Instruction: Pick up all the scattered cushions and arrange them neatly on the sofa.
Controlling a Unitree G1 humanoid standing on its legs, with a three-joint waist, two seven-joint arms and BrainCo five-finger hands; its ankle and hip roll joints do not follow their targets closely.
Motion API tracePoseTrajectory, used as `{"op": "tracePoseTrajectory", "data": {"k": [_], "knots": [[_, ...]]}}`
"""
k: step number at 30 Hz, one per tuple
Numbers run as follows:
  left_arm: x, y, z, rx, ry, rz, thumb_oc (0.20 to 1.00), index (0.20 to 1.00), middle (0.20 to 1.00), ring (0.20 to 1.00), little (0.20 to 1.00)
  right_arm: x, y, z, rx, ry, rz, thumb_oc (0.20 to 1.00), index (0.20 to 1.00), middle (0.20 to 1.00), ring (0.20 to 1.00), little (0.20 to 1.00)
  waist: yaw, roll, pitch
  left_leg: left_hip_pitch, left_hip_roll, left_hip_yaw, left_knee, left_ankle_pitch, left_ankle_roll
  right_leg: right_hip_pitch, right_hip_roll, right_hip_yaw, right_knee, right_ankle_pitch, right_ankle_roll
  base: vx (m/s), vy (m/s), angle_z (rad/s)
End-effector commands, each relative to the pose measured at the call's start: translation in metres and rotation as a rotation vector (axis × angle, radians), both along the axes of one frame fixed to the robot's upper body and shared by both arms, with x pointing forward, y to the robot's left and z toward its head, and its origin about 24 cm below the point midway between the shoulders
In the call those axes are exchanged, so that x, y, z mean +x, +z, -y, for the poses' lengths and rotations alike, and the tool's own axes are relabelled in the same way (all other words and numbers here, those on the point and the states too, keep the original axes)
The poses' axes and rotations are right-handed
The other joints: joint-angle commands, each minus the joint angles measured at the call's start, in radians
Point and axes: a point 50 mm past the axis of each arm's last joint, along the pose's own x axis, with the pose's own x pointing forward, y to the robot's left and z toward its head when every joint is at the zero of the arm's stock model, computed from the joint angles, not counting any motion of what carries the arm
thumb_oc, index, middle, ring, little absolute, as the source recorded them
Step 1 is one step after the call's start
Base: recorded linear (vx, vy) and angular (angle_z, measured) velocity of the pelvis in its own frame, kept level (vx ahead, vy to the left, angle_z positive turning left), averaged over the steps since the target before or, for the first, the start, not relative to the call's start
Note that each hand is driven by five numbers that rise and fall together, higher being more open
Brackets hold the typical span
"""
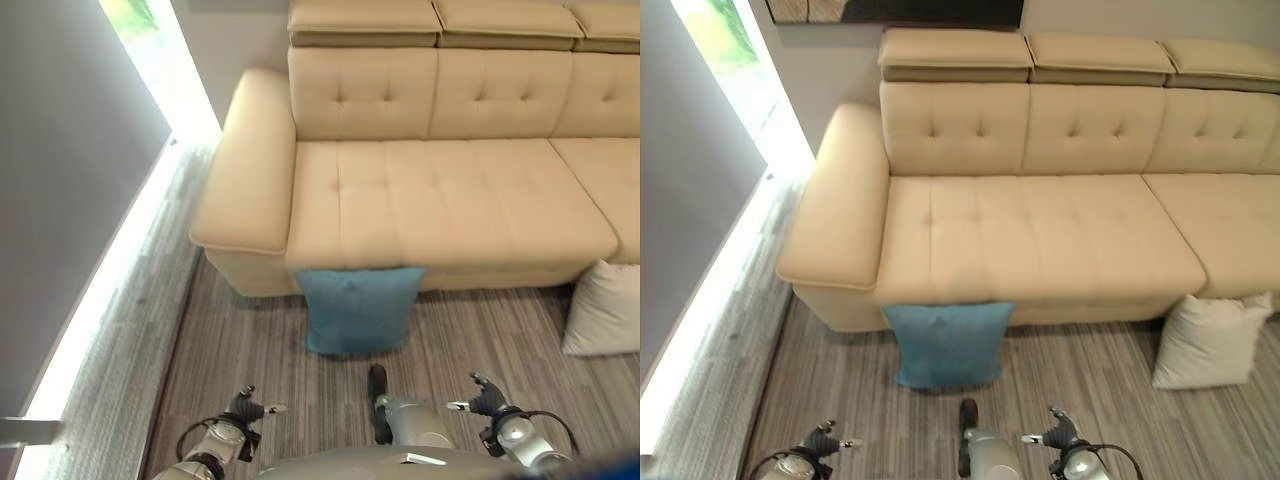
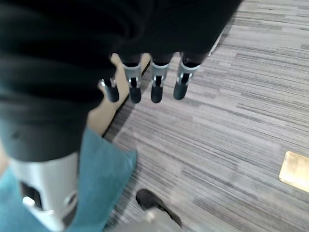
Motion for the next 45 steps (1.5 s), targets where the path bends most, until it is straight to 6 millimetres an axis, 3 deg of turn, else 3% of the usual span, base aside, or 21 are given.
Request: {"op": "tracePoseTrajectory", "data": {"k": [1, 2, 5, 8, 10, 16, 26, 28, 29, 30, 39, 41, 45], "knots": [[0.015, 0.007, -0.005, 0.011, -0.021, 0.052, 1.000, 1.000, 1.000, 1.000, 1.000, 0.021, 0.013, 0.010, -0.004, -0.028, 0.105, 1.000, 1.000, 1.000, 1.000, 1.000, -0.017, -0.024, 0.041, -0.200, 0.023, 0.013, 0.120, 0.089, -0.027, 0.040, -0.043, 0.018, 0.093, -0.144, 0.114, 0.03, -0.176, -0.01], [0.018, 0.007, -0.004, 0.007, -0.020, 0.061, 1.000, 1.000, 1.000, 1.000, 1.000, 0.023, 0.014, 0.011, -0.001, -0.039, 0.113, 1.000, 1.000, 1.000, 1.000, 1.000, -0.011, -0.031, 0.050, -0.237, 0.032, 0.022, 0.177, 0.104, -0.032, 0.053, -0.042, 0.015, 0.084, -0.150, 0.105, 0.04, -0.150, 0.11], [0.018, 0.007, -0.002, 0.001, -0.014, 0.059, 1.000, 1.000, 1.000, 1.000, 1.000, 0.019, 0.013, 0.013, 0.002, -0.061, 0.100, 1.000, 1.000, 1.000, 1.000, 1.000, -0.003, -0.042, 0.052, -0.278, 0.053, 0.048, 0.181, 0.100, -0.023, 0.085, -0.044, 0.007, 0.057, -0.165, 0.094, 0.09, -0.088, 0.19], [0.016, 0.006, -0.001, 0.002, -0.024, 0.049, 1.000, 1.000, 1.000, 1.000, 1.000, 0.017, 0.012, 0.013, 0.002, -0.073, 0.094, 1.000, 1.000, 1.000, 1.000, 1.000, 0.006, -0.050, 0.045, -0.308, 0.054, 0.066, 0.087, 0.083, -0.011, 0.109, -0.050, 0.004, 0.035, -0.176, 0.103, 0.13, 0.004, 0.16], [0.012, 0.005, -0.001, 0.005, -0.021, 0.036, 1.000, 1.000, 1.000, 1.000, 1.000, 0.017, 0.012, 0.015, -0.001, -0.081, 0.098, 1.000, 1.000, 1.000, 1.000, 1.000, 0.014, -0.037, 0.045, -0.330, 0.054, 0.042, 0.018, 0.123, -0.021, 0.123, -0.037, 0.015, 0.039, -0.197, 0.105, 0.11, 0.080, 0.00], [0.006, 0.003, -0.004, 0.007, -0.005, 0.018, 1.000, 1.000, 1.000, 1.000, 1.000, 0.014, 0.009, 0.009, 0.002, -0.055, 0.083, 1.000, 1.000, 1.000, 1.000, 1.000, 0.018, -0.025, 0.022, -0.265, 0.033, 0.035, -0.069, 0.116, -0.004, 0.132, -0.039, 0.028, 0.052, -0.200, 0.120, 0.10, 0.109, -0.25], [0.017, 0.012, -0.020, 0.037, 0.093, 0.110, 1.000, 1.000, 1.000, 1.000, 1.000, 0.025, 0.015, 0.007, 0.022, -0.126, 0.160, 1.000, 1.000, 1.000, 1.000, 1.000, 0.028, -0.032, 0.012, -0.238, 0.012, 0.058, -0.094, 0.089, 0.031, 0.111, -0.066, 0.043, 0.084, -0.194, 0.155, 0.05, 0.073, -0.07], [0.043, 0.027, -0.020, 0.028, 0.154, 0.262, 1.000, 1.000, 1.000, 1.000, 1.000, 0.037, 0.024, 0.010, -0.002, -0.182, 0.243, 1.000, 1.000, 1.000, 1.000, 1.000, 0.019, -0.024, 0.037, -0.269, 0.008, 0.069, -0.085, 0.084, 0.038, 0.061, -0.076, 0.048, 0.110, -0.193, 0.160, -0.05, 0.023, -0.15], [0.043, 0.027, -0.020, 0.028, 0.154, 0.263, 1.000, 1.000, 1.000, 1.000, 1.000, 0.037, 0.024, 0.010, -0.002, -0.182, 0.243, 1.000, 1.000, 1.000, 1.000, 1.000, 0.019, -0.024, 0.036, -0.270, 0.008, 0.070, -0.084, 0.084, 0.038, 0.060, -0.076, 0.048, 0.111, -0.193, 0.160, -0.20, 0.013, -0.09], [0.062, 0.039, -0.018, 0.023, 0.166, 0.361, 1.000, 1.000, 1.000, 1.000, 1.000, 0.052, 0.035, 0.013, -0.013, -0.208, 0.330, 1.000, 1.000, 1.000, 1.000, 1.000, 0.011, -0.015, 0.069, -0.325, 0.010, 0.077, -0.058, 0.082, 0.041, -0.003, -0.082, 0.053, 0.137, -0.187, 0.156, -0.14, 0.008, -0.06], [0.112, 0.073, -0.007, -0.003, 0.185, 0.585, 1.000, 1.000, 1.000, 1.000, 1.000, 0.094, 0.067, 0.014, -0.037, -0.255, 0.537, 1.000, 1.000, 1.000, 1.000, 1.000, -0.006, 0.005, 0.150, -0.585, 0.013, 0.091, 0.055, 0.097, 0.043, -0.273, -0.093, 0.066, 0.241, -0.162, 0.135, -0.19, -0.011, -0.08], [0.138, 0.093, 0.000, -0.038, 0.212, 0.694, 1.000, 1.000, 1.000, 1.000, 1.000, 0.121, 0.090, 0.013, -0.035, -0.300, 0.665, 1.000, 1.000, 1.000, 1.000, 1.000, -0.010, 0.018, 0.171, -0.735, 0.016, 0.093, 0.092, 0.122, 0.036, -0.420, -0.099, 0.060, 0.262, -0.145, 0.130, -0.25, -0.051, -0.01], [0.161, 0.111, 0.010, -0.056, 0.216, 0.776, 1.000, 1.000, 1.000, 1.000, 1.000, 0.144, 0.112, 0.009, -0.006, -0.363, 0.787, 1.000, 1.000, 1.000, 1.000, 1.000, -0.014, 0.034, 0.180, -0.854, 0.027, 0.083, 0.123, 0.111, 0.024, -0.543, -0.100, 0.068, 0.297, -0.165, 0.131, -0.08, -0.042, 0.02]]}}
